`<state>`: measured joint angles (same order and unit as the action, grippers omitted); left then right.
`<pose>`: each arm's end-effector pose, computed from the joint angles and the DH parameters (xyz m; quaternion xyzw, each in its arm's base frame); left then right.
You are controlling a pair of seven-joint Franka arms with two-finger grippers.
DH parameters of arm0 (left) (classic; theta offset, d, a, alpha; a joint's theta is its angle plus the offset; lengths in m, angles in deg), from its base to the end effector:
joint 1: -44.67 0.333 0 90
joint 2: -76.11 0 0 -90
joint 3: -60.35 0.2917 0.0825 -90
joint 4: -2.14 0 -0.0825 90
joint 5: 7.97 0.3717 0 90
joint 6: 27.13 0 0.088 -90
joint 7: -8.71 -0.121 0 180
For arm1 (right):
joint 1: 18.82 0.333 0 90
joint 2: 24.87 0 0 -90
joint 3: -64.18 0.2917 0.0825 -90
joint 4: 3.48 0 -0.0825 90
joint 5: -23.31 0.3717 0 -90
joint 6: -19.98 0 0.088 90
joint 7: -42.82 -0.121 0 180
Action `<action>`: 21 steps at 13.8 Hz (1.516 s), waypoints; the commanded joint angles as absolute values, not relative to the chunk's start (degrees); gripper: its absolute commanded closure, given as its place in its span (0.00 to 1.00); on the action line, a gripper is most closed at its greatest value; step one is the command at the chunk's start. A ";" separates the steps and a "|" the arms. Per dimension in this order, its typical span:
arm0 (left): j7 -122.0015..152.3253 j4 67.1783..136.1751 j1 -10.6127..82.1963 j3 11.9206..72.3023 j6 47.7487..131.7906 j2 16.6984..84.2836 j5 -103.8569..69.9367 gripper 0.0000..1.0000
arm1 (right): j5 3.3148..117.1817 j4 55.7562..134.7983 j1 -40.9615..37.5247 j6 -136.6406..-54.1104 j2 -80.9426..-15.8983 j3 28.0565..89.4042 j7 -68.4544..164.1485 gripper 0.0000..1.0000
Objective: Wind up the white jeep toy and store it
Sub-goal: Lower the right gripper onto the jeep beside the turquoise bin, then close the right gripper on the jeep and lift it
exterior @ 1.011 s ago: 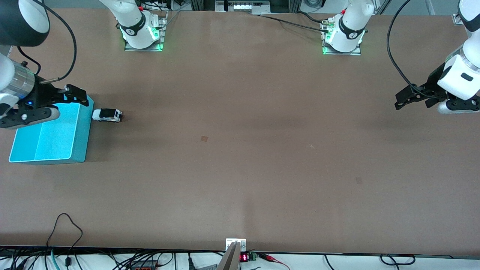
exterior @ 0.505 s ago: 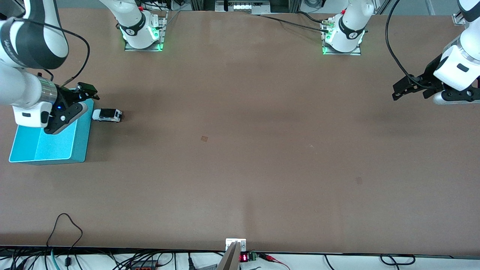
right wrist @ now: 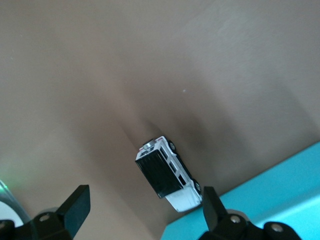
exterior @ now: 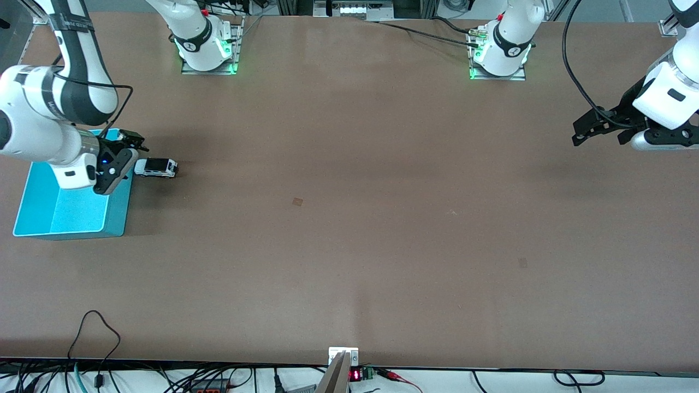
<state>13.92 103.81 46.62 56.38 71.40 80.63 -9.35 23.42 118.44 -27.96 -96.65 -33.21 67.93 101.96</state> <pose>0.5288 -0.0223 0.5470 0.9994 0.0295 0.0113 0.0099 0.5156 -0.0485 0.2942 -0.8858 -0.4486 0.0972 0.0680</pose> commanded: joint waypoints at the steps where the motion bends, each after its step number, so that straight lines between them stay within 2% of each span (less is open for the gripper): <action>1: 12.58 101.72 46.34 56.66 69.38 79.45 -9.90 0.00 | 23.23 127.37 -28.84 -104.97 -30.14 68.66 103.37 0.00; 5: 12.58 101.63 46.34 56.66 69.11 79.45 -9.81 0.00 | 23.23 133.08 -29.53 -116.04 -30.84 68.66 113.19 0.00; 8: 12.49 101.63 46.34 56.66 68.24 79.54 -9.81 0.00 | 23.23 139.41 -30.59 -128.95 -31.63 68.57 121.45 0.00; 19: 12.40 100.93 46.34 56.75 67.27 79.45 -9.90 0.00 | 23.23 140.40 -34.02 -135.93 -36.47 68.66 126.57 0.01; 20: 12.40 100.93 46.34 56.75 67.26 79.45 -9.90 0.00 | 23.23 140.40 -34.02 -135.94 -36.38 68.66 126.66 0.10; 21: 12.40 100.93 46.34 56.75 67.26 79.45 -9.90 0.00 | 23.23 140.40 -34.02 -135.94 -36.38 68.66 126.84 0.26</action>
<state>13.75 102.98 46.62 56.38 68.93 80.32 -9.35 23.40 139.94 -32.98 -134.93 -36.63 67.91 125.36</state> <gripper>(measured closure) 0.000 0.044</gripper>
